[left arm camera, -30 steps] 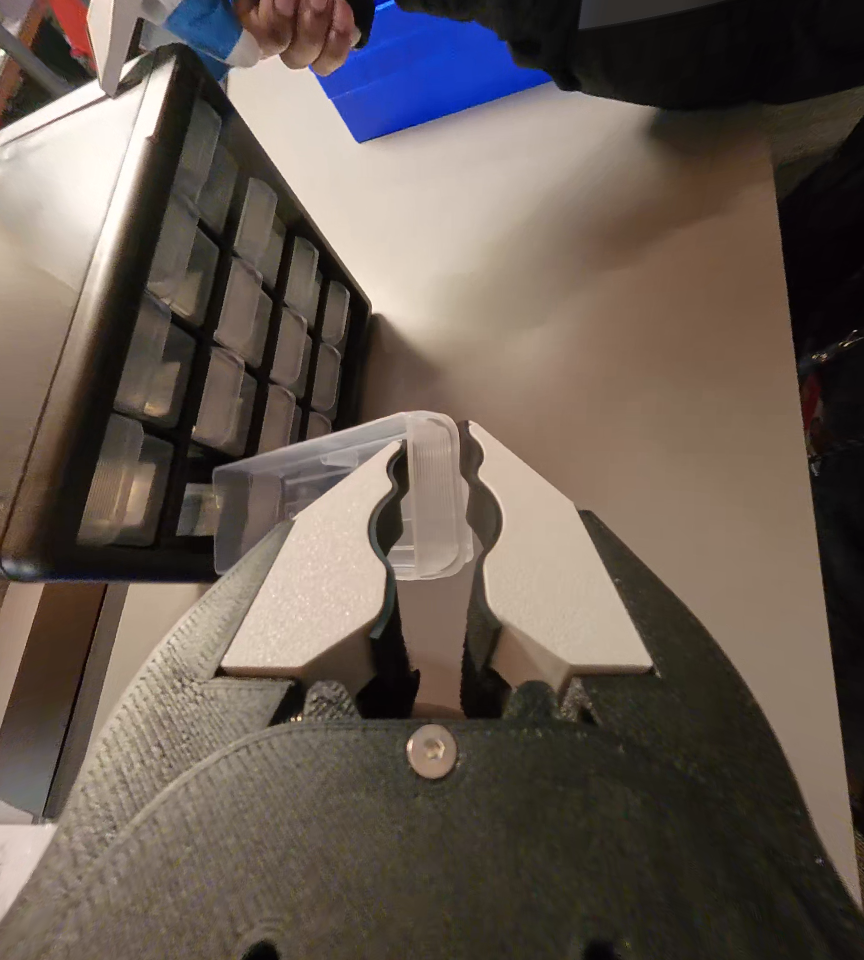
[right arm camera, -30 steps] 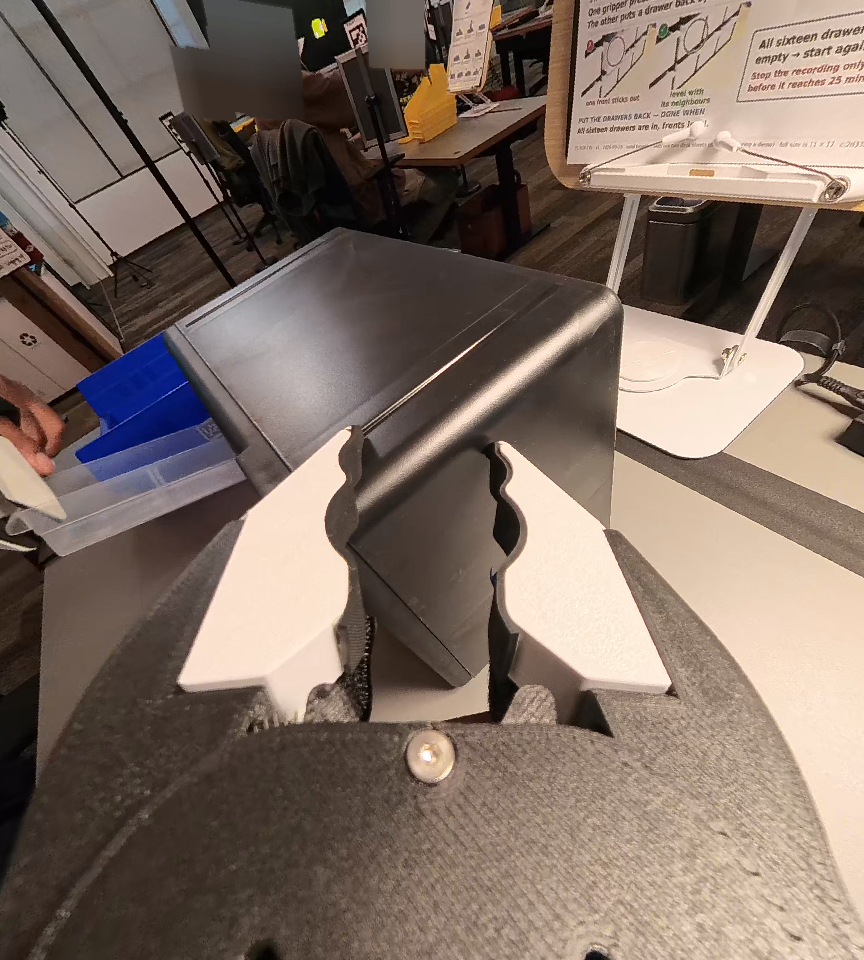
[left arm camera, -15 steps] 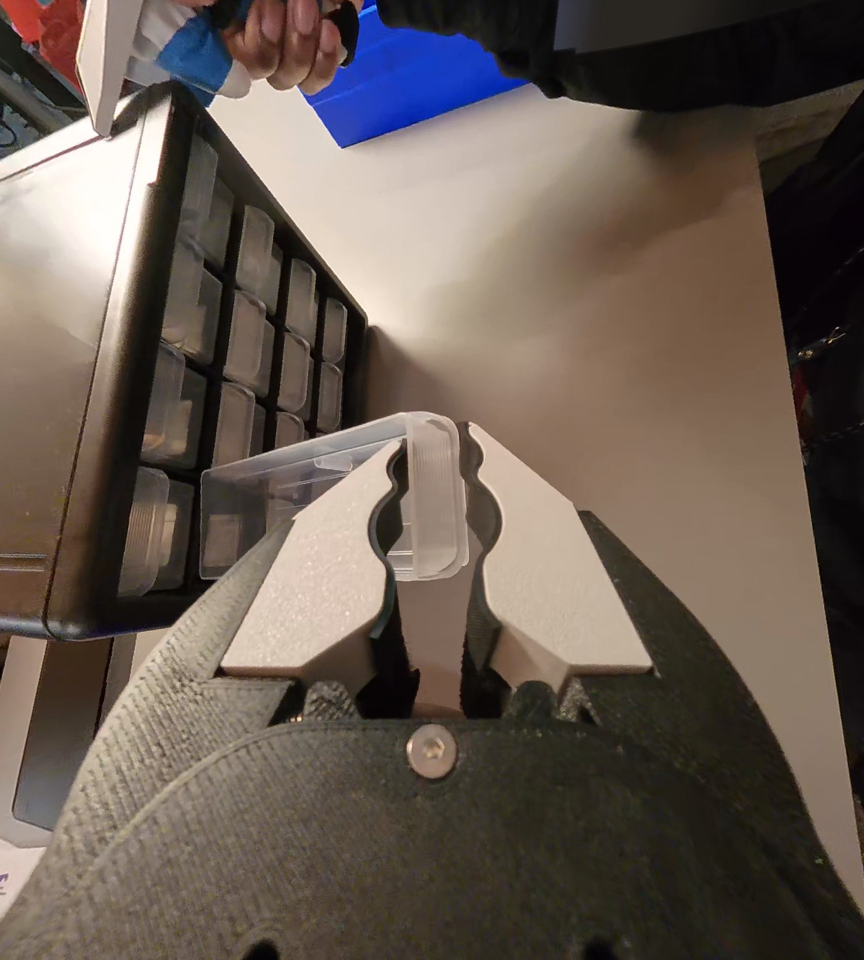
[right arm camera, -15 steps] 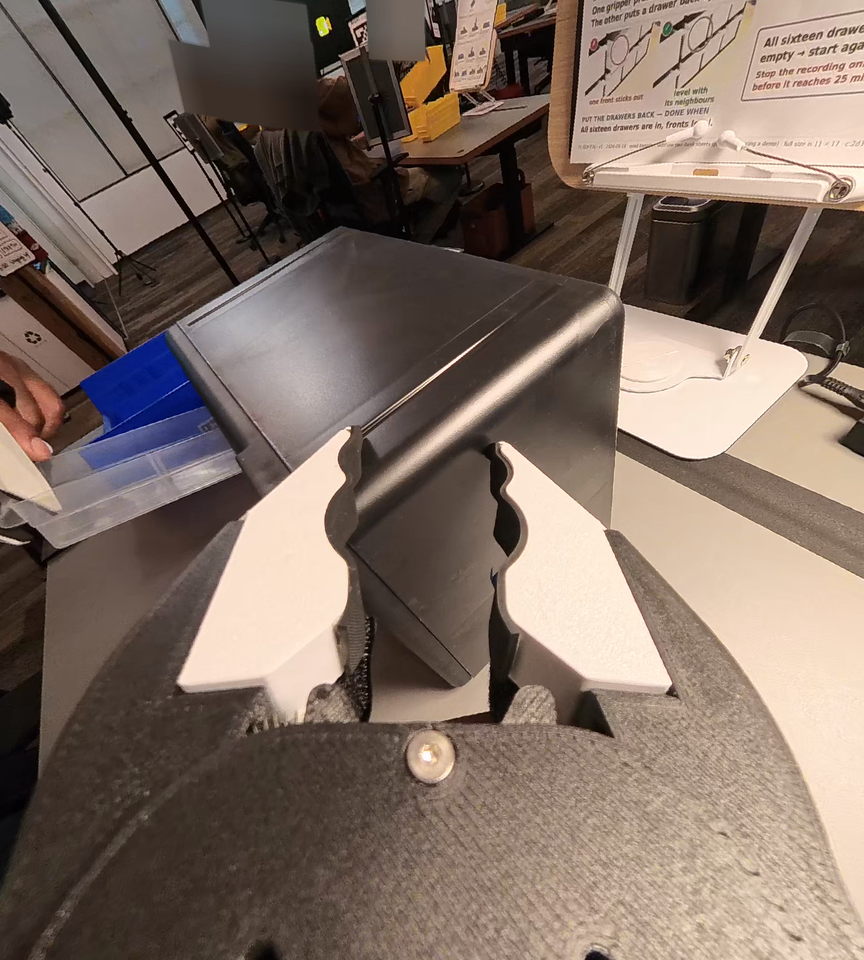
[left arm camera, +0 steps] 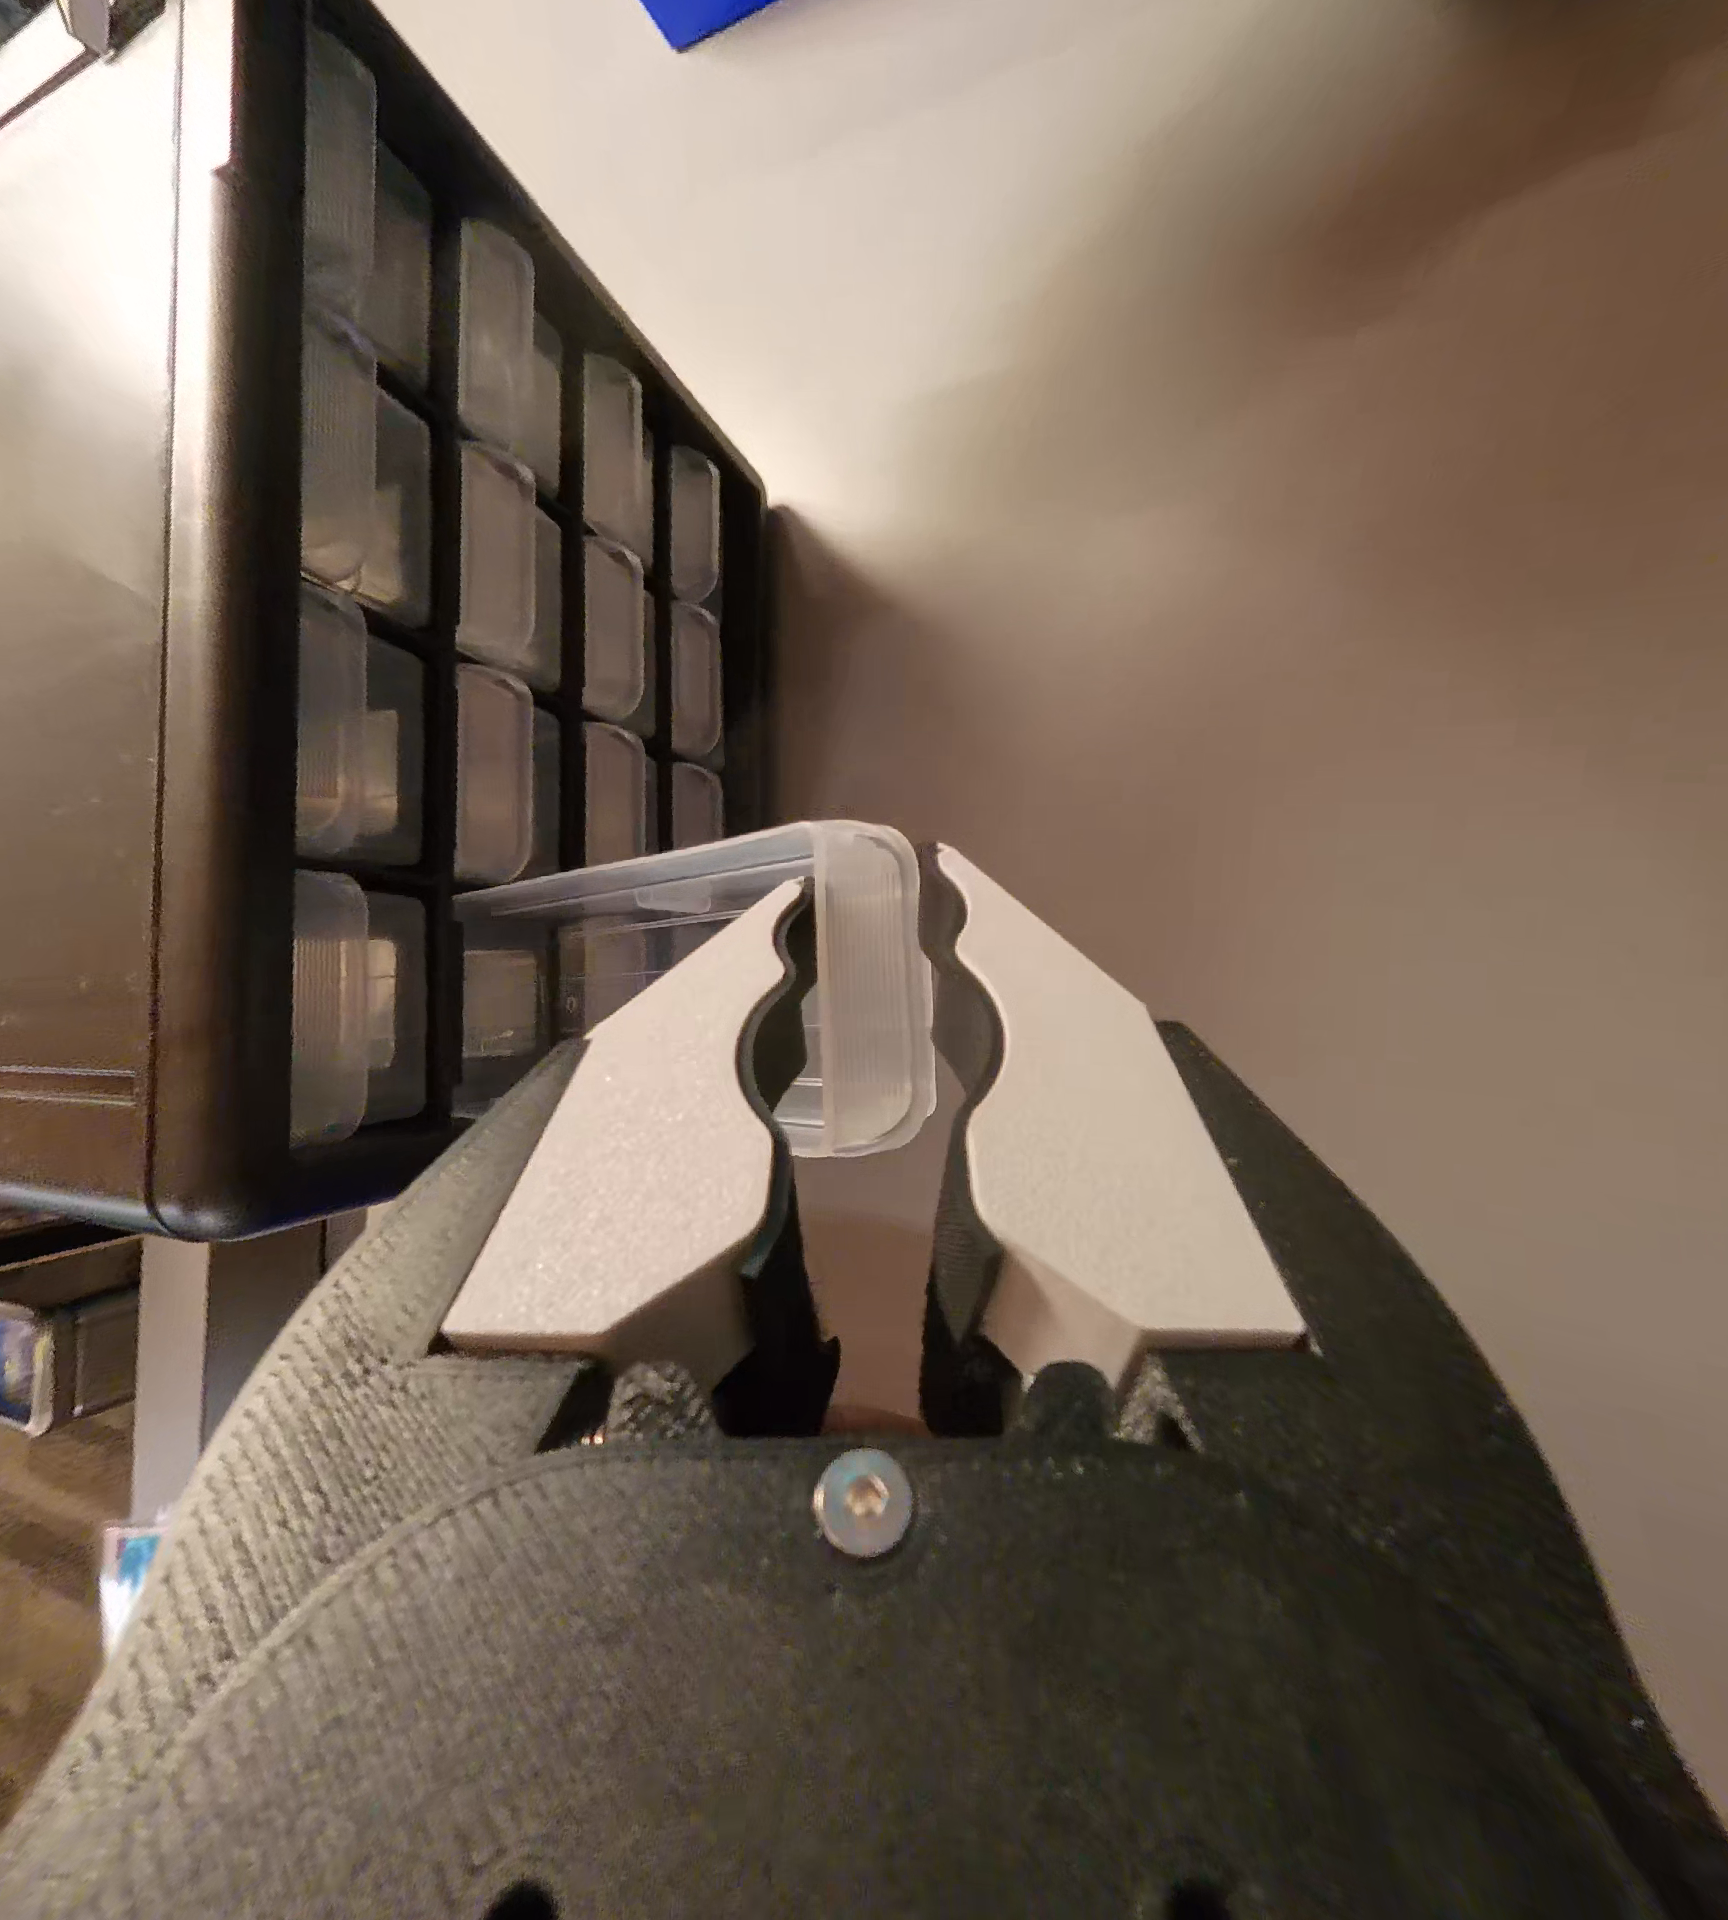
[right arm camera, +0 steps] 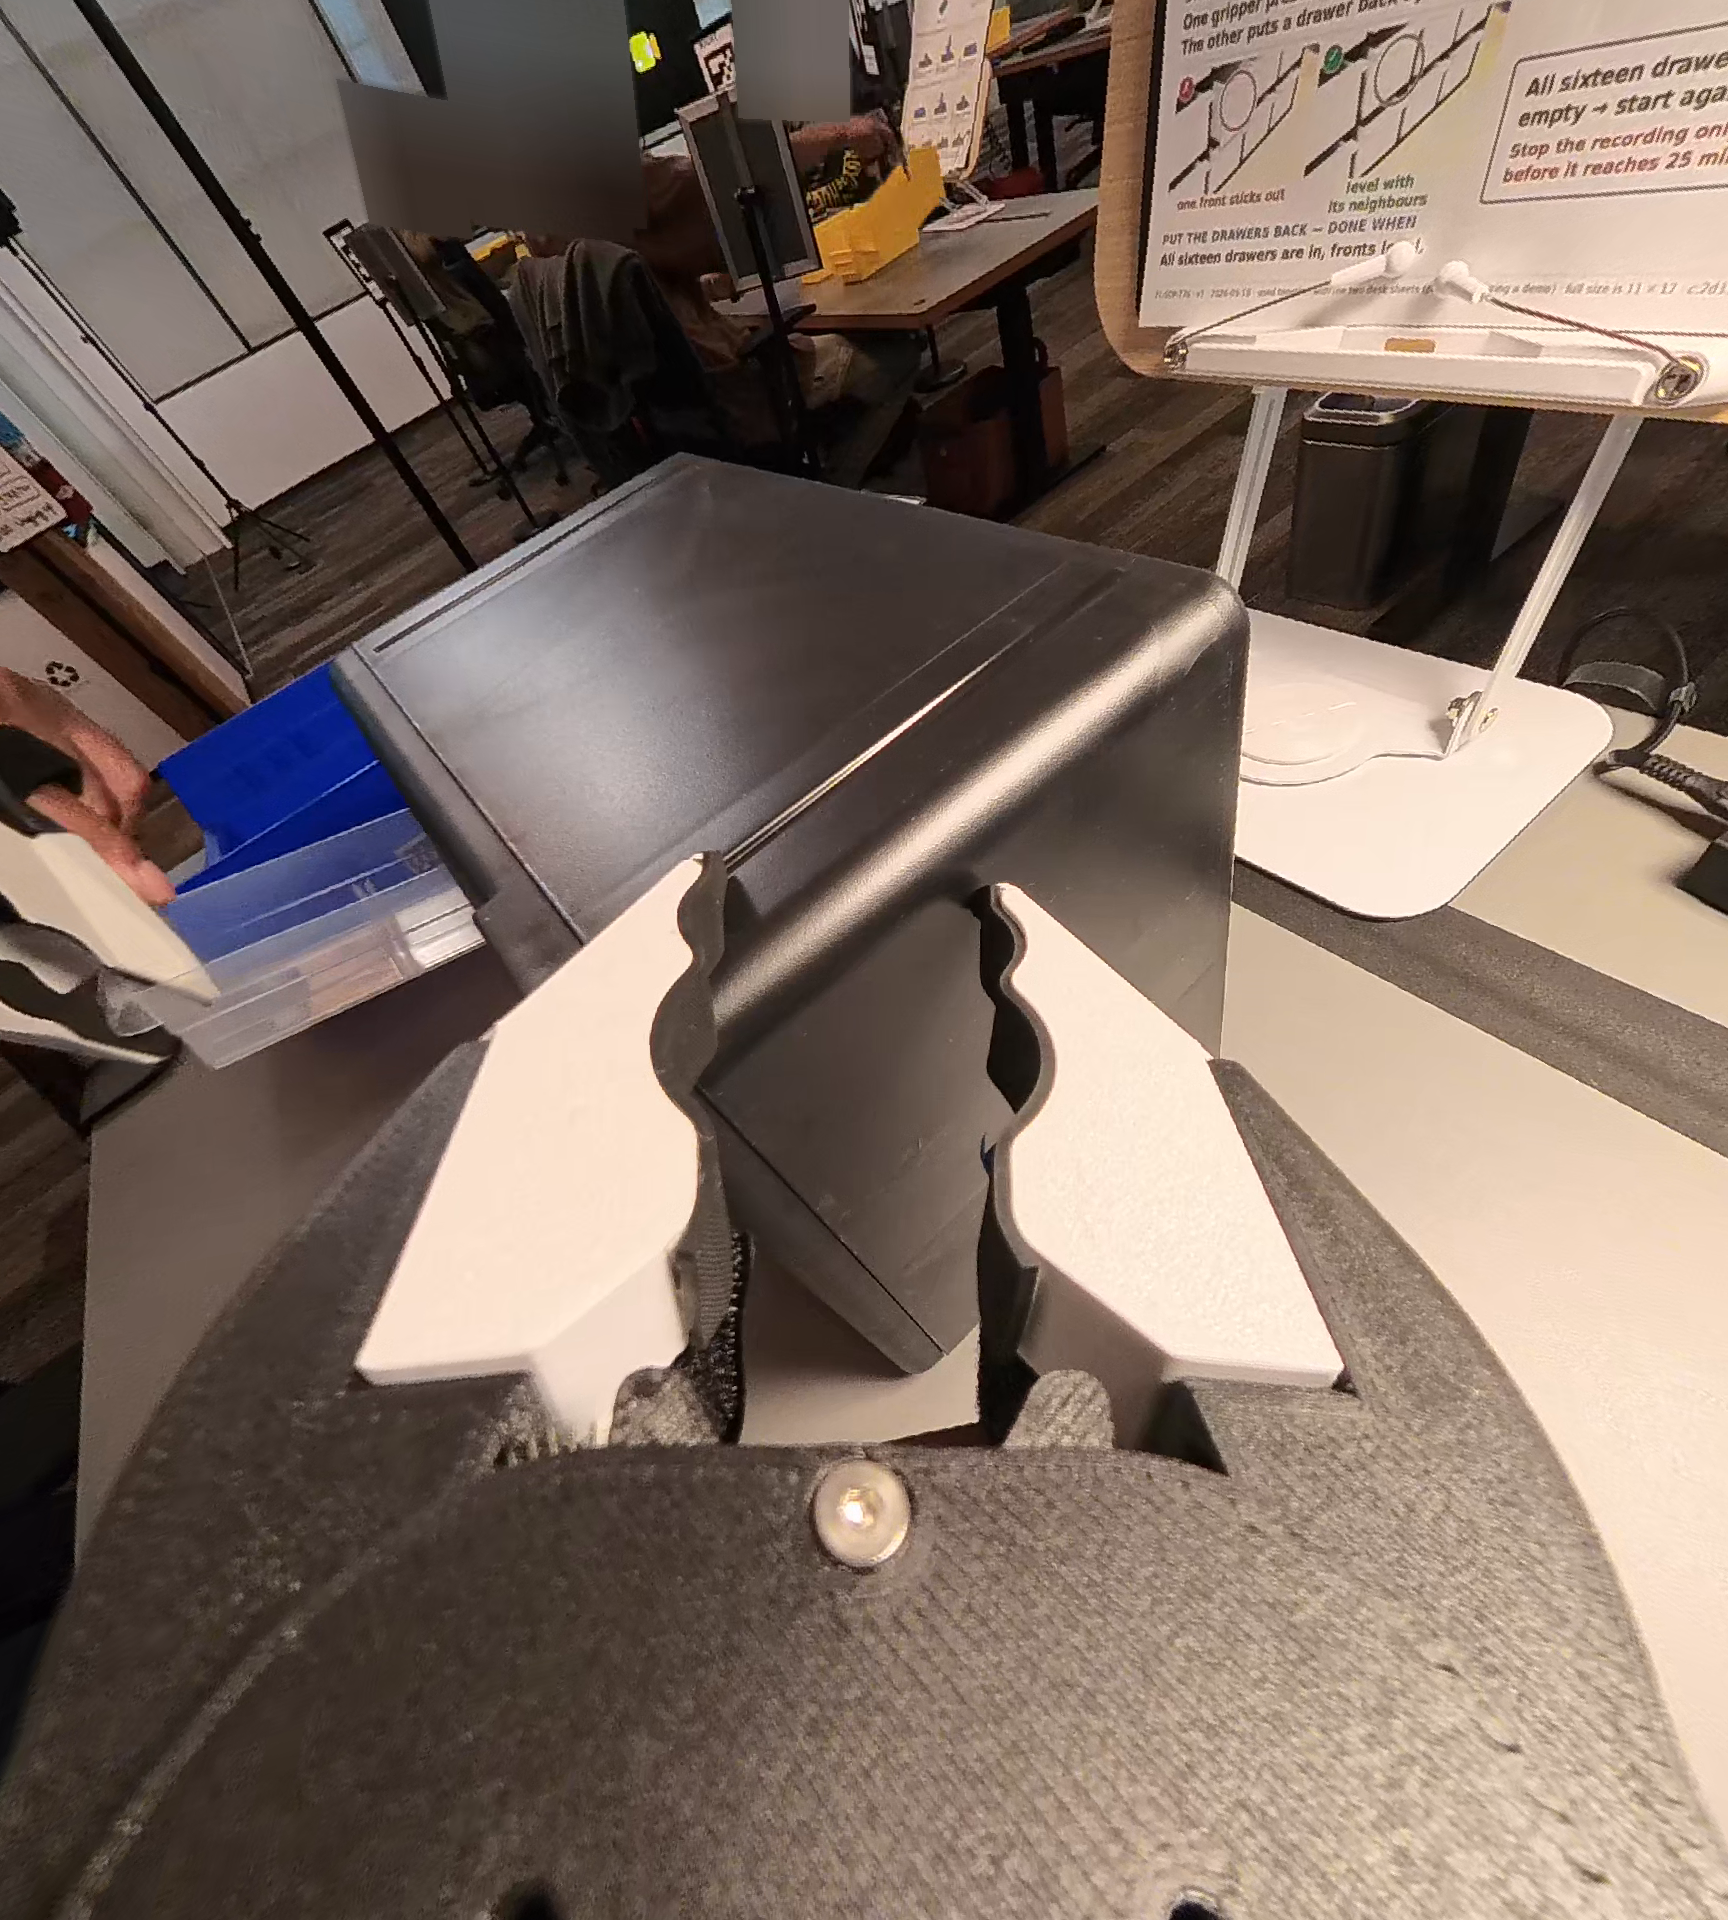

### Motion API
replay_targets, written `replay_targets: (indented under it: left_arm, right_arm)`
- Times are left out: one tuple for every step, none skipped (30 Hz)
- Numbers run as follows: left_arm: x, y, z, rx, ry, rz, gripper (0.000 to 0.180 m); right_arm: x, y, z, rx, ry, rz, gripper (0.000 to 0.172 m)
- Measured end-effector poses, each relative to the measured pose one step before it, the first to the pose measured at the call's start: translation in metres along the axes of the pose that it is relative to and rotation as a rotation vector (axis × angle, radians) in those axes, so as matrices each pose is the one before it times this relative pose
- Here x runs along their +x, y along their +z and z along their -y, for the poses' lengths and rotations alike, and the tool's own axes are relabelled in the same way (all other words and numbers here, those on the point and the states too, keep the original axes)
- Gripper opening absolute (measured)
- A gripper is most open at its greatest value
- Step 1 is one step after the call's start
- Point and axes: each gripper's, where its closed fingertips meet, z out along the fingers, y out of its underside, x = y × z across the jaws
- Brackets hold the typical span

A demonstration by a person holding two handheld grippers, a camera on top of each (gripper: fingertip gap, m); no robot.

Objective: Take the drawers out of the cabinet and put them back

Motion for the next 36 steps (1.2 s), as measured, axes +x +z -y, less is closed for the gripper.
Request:
replay_targets:
  left_arm:
    - [-0.00106,0.00182,-0.0016,-0.0017,0.0129,0.0028,0.019]
    - [0.00013,0.00166,0.0002,0.0122,0.0216,0.0009,0.018]
    - [0.00015,0.00163,0.00073,0.0181,0.0283,0.0072,0.019]
    - [0.00054,0.00193,-0.00092,0.0112,0.0306,0.0084,0.019]
    - [0.00088,0.00234,-0.00254,0.0035,0.0275,0.0086,0.019]
    - [0.00081,0.00269,-0.00315,0.0019,0.0215,0.0108,0.019]
    - [-0.00012,0.00292,-0.00404,-0.0028,0.019,0.0177,0.019]
    - [-0.00211,0.00334,-0.00603,-0.016,0.0186,0.0292,0.019]
    - [-0.00447,0.00375,-0.008,-0.0296,0.019,0.041,0.019]
    - [-0.00541,0.00402,-0.00799,-0.0307,0.0224,0.0455,0.019]
    - [-0.00446,0.00386,-0.00356,-0.0059,0.0158,0.0398,0.019]
    - [-0.00607,0.00378,-0.00094,0.0068,-0.0018,0.0471,0.019]
    - [-0.0102,0.0041,-0.00317,-0.0095,-0.0052,0.0731,0.02]
    - [-0.01184,0.0037,-0.00497,-0.0209,0.0049,0.088,0.025]
    - [-0.00973,0.00241,-0.00459,-0.0165,0.0043,0.078,0.032]
    - [-0.00532,0.00057,-0.00208,0.0018,-0.0142,0.049,0.041]
    - [-0.00077,-0.00189,0.00203,0.0282,-0.0387,0.0167,0.047]
    - [0.0019,-0.00425,0.00596,0.0518,-0.056,-0.0028,0.048]
    - [0.00272,-0.00555,0.00868,0.066,-0.0607,-0.0076,0.051]
    - [0.00394,-0.00602,0.01103,0.076,-0.0588,-0.015,0.049]
    - [0.0062,-0.00559,0.01256,0.0814,-0.0582,-0.0292,0.049]
    - [0.00668,-0.00351,0.01184,0.0745,-0.0562,-0.0335,0.053]
    - [0.00466,-0.00111,0.00924,0.0581,-0.0475,-0.0234,0.056]
    - [0.00114,0.00097,0.00622,0.0433,-0.0347,-0.0062,0.056]
    - [-0.00203,0.00225,0.00387,0.0338,-0.0213,0.0079,0.057]
    - [-0.00417,0.00327,0.00163,0.0239,-0.0111,0.0169,0.058]
    - [-0.00583,0.00405,-0.00097,0.011,-0.0067,0.0231,0.061]
    - [-0.00692,0.00482,-0.00321,0.0002,-0.0075,0.0268,0.063]
    - [-0.00723,0.0051,-0.00434,-0.0062,-0.0121,0.0281,0.066]
    - [-0.00698,0.00517,-0.00457,-0.0092,-0.0179,0.0284,0.069]
    - [-0.006,0.00469,-0.00464,-0.0113,-0.0188,0.0259,0.073]
    - [-0.0039,0.00401,-0.00477,-0.014,-0.0152,0.0182,0.073]
    - [-0.00099,0.00305,-0.00419,-0.0124,-0.0102,0.0062,0.074]
    - [0.00153,0.00128,-0.0018,-0.0018,-0.0002,-0.0043,0.076]
    - [0.0026,0.00017,-0.00022,0.0029,0.0095,-0.0079,0.076]
    - [0.00173,-0.00001,-0.00047,-0.0006,0.0103,-0.0038,0.076]
  right_arm:
    - [-0.00009,-0.00008,-0.00011,-0.0002,-0.0007,-0.0004,0.052]
    - [0.0,-0.00006,0.00003,-0.0005,-0.0003,0.0,0.052]
    - [0.00008,0.0,0.00005,0.0002,0.0001,0.0001,0.052]
    - [-0.00001,0.00004,-0.00006,0.0002,0.0,0.0003,0.052]
    - [0.00006,-0.00002,0.00002,-0.0001,0.0002,0.0002,0.052]
    - [-0.00008,-0.00003,0.00004,-0.0002,-0.0001,-0.0003,0.052]
    - [-0.00004,-0.00003,-0.00003,-0.0005,-0.0014,-0.0006,0.052]
    - [-0.00002,-0.00013,-0.00001,-0.0003,-0.001,-0.0002,0.052]
    - [0.00001,0.00006,0.00003,-0.0002,0.0005,0.0004,0.052]
    - [-0.00004,0.00004,-0.00007,0.0001,0.0001,0.0005,0.053]
    - [0.00002,0.00009,0.00008,0.0001,0.0002,0.0005,0.052]
    - [-0.00002,0.00005,-0.00006,0.0002,0.0005,0.0001,0.052]
    - [-0.00003,-0.00001,-0.00008,-0.0004,-0.0005,-0.0002,0.053]
    - [-0.00005,-0.00009,0.00007,0.0003,-0.0003,-0.0004,0.053]
    - [-0.00002,0.00007,-0.00007,0.0003,0.0004,-0.0005,0.052]
    - [0.00004,-0.00008,-0.00001,0.0002,0.0003,-0.0005,0.052]
    - [-0.00013,-0.0001,0.0,0.0,-0.0006,-0.0004,0.052]
    - [-0.00001,-0.00007,0.00001,-0.0006,-0.0007,0.0002,0.052]
    - [-0.00002,-0.00003,-0.00007,-0.0005,-0.0009,0.0006,0.052]
    - [0.00002,0.00009,0.00013,-0.0006,-0.0002,0.0012,0.052]
    - [0.00008,-0.00001,-0.00001,-0.0008,0.0,0.0015,0.052]
    - [0.00001,0.00004,0.00004,-0.0003,-0.0003,0.0015,0.052]
    - [0.0001,0.00007,0.00001,-0.0001,0.0004,0.0013,0.053]
    - [0.0,0.00003,-0.00004,0.0002,0.0007,0.0006,0.053]
    - [0.00011,0.00007,0.00005,0.0008,0.0006,-0.0002,0.053]
    - [0.00009,-0.00001,0.00005,0.0011,0.0012,-0.0004,0.053]
    - [-0.00005,-0.00008,-0.00006,0.0009,0.001,-0.0007,0.053]
    - [-0.00007,-0.00005,-0.0001,0.001,0.0003,-0.0016,0.053]
    - [-0.00011,0.0,0.00008,0.0009,-0.0005,-0.002,0.052]
    - [-0.00005,-0.00005,0.00003,0.0004,-0.0008,-0.0016,0.052]
    - [-0.00005,-0.00002,0.00005,-0.0001,-0.0003,-0.0003,0.052]
    - [-0.00001,0.00003,-0.00009,0.0,-0.0002,0.0004,0.052]
    - [0.00005,-0.00006,-0.00001,-0.0005,0.0,0.001,0.052]
    - [0.00001,0.0001,0.00015,-0.0004,-0.0002,0.0013,0.052]
    - [0.00006,-0.00005,0.0,-0.0003,-0.0009,0.0014,0.052]
    - [0.0,0.00009,-0.00002,-0.0001,-0.0004,0.0018,0.053]
